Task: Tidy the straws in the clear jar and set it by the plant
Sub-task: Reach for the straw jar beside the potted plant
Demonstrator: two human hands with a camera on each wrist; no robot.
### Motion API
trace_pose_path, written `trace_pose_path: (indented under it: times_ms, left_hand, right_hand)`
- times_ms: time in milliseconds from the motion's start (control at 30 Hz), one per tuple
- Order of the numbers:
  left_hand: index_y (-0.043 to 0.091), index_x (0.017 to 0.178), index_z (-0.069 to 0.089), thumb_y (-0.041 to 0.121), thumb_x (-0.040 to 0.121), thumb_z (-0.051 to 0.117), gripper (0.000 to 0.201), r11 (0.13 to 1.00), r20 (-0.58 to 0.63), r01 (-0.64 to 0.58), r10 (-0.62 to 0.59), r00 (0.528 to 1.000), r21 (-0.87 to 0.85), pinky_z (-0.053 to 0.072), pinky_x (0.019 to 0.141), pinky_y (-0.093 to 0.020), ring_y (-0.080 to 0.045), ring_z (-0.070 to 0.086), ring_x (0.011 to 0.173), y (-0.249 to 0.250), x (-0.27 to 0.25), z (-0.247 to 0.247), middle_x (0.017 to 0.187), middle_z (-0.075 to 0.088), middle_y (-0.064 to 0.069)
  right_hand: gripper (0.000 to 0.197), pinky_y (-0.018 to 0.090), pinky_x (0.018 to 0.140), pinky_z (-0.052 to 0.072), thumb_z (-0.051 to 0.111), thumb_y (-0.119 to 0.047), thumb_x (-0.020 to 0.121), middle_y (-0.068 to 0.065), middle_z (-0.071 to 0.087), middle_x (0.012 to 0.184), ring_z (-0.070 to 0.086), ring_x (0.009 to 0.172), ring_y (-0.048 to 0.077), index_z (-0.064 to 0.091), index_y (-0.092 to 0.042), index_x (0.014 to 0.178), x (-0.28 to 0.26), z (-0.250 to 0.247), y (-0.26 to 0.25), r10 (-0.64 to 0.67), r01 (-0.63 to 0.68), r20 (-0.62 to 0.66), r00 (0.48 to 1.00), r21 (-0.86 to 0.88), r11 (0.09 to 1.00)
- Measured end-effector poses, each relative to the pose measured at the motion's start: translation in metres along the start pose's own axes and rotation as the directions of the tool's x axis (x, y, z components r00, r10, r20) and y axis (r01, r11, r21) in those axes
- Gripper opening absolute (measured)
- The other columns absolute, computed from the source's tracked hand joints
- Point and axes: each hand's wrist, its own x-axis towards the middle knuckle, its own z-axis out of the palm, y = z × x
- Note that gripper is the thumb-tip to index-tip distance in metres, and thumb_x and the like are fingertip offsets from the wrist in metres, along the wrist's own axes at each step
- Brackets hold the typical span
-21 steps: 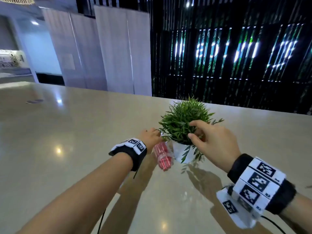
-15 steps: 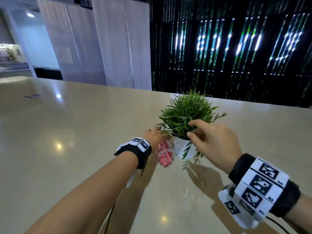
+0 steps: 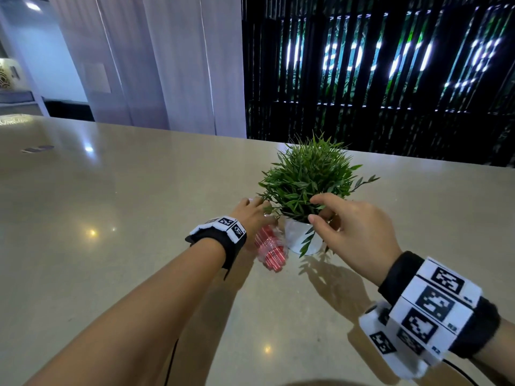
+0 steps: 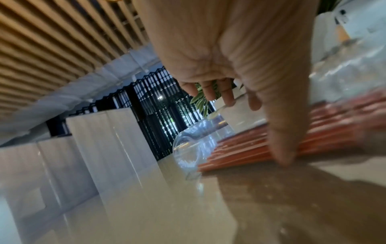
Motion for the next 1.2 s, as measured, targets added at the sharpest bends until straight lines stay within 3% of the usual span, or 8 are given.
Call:
trace_pose_path:
  times_ms: [100, 267, 400, 600, 733, 900, 1066, 1200]
  left_hand:
    - [0.027, 0.127, 0.041, 0.059, 0.049, 0.072, 0.09, 0.998, 0.025, -0.048, 0.05, 0.998, -0.048, 0.039, 0.097, -0.04, -0.023, 0.043, 0.115, 0.002, -0.004, 0.001, 0.132, 0.05, 0.0]
    - [0.023, 0.121, 0.043, 0.063, 0.05, 0.069, 0.085, 0.981, -0.052, -0.081, 0.073, 0.996, -0.177, 0.037, 0.091, -0.036, -0.021, 0.046, 0.103, 0.009, -0.015, 0.003, 0.117, 0.056, -0.001]
    - [0.021, 0.112, 0.045, 0.072, 0.045, 0.056, 0.085, 0.938, -0.109, -0.075, 0.04, 0.993, -0.337, 0.04, 0.08, -0.035, -0.023, 0.049, 0.092, 0.011, -0.023, -0.01, 0.105, 0.058, -0.004]
    - [0.021, 0.101, 0.046, 0.067, 0.046, 0.047, 0.072, 0.876, -0.224, -0.142, 0.04, 0.974, -0.461, 0.045, 0.071, -0.034, -0.017, 0.042, 0.077, 0.024, -0.043, -0.042, 0.087, 0.055, 0.001]
    - [0.019, 0.098, 0.045, 0.067, 0.046, 0.053, 0.072, 0.732, -0.294, -0.164, -0.052, 0.955, -0.661, 0.042, 0.067, -0.034, -0.022, 0.048, 0.079, 0.044, -0.061, -0.05, 0.088, 0.054, -0.001]
    - [0.02, 0.103, 0.05, 0.064, 0.048, 0.063, 0.071, 0.535, -0.352, -0.208, -0.182, 0.918, -0.819, 0.051, 0.079, -0.039, -0.022, 0.058, 0.09, 0.074, -0.069, -0.074, 0.103, 0.062, -0.005]
    - [0.022, 0.084, 0.05, 0.062, 0.05, 0.064, 0.054, 0.412, -0.408, -0.257, -0.337, 0.849, -0.874, 0.046, 0.067, -0.03, -0.017, 0.052, 0.077, 0.105, -0.068, -0.106, 0.087, 0.053, -0.001]
    - [0.012, 0.082, 0.047, 0.061, 0.045, 0.058, 0.062, 0.365, -0.451, -0.308, -0.425, 0.785, -0.879, 0.036, 0.058, -0.028, -0.013, 0.044, 0.071, 0.133, -0.064, -0.127, 0.084, 0.047, -0.002]
  right_hand:
    - [0.024, 0.018, 0.05, 0.032, 0.054, -0.029, 0.087, -0.005, 0.071, 0.074, 0.05, 0.059, 0.013, 0.061, -0.023, 0.109, 0.0, -0.002, 0.004, 0.001, -0.001, -0.01, 1.0, -0.007, 1.0]
    - [0.025, 0.017, 0.05, 0.031, 0.053, -0.031, 0.087, -0.006, 0.069, 0.074, 0.051, 0.061, 0.015, 0.061, -0.023, 0.11, -0.001, -0.011, 0.009, 0.016, -0.016, -0.016, 1.0, -0.008, 1.0]
    - [0.026, 0.026, 0.056, 0.039, 0.05, -0.033, 0.089, -0.002, 0.07, 0.078, 0.054, 0.063, 0.017, 0.061, -0.022, 0.11, -0.005, -0.016, 0.011, 0.022, -0.022, 0.036, 0.999, 0.012, 1.0]
    - [0.026, 0.027, 0.054, 0.04, 0.045, -0.034, 0.091, -0.001, 0.07, 0.077, 0.063, 0.067, 0.021, 0.061, -0.022, 0.106, -0.016, -0.029, 0.014, 0.018, -0.016, 0.053, 0.998, -0.03, 0.999]
    - [0.026, 0.031, 0.06, 0.049, 0.042, -0.033, 0.092, -0.002, 0.069, 0.073, 0.065, 0.063, 0.019, 0.062, -0.021, 0.104, -0.024, -0.047, 0.019, 0.079, -0.078, -0.031, 0.996, 0.034, 0.996]
    - [0.028, 0.037, 0.066, 0.053, 0.043, -0.036, 0.091, 0.001, 0.069, 0.073, 0.065, 0.065, 0.022, 0.063, -0.019, 0.103, -0.032, -0.072, 0.027, 0.158, -0.15, -0.104, 0.982, 0.078, 0.986]
    - [0.068, 0.034, 0.064, 0.05, 0.045, -0.063, 0.071, -0.003, 0.059, 0.085, 0.063, 0.073, 0.018, 0.044, -0.02, 0.123, -0.044, -0.092, 0.017, 0.25, -0.235, -0.001, 0.968, 0.337, 0.912]
    - [0.091, 0.025, 0.063, 0.044, 0.061, -0.06, 0.06, -0.015, 0.052, 0.091, 0.057, 0.075, 0.008, 0.023, -0.025, 0.134, -0.046, -0.104, 0.011, 0.292, -0.289, 0.069, 0.954, 0.47, 0.834]
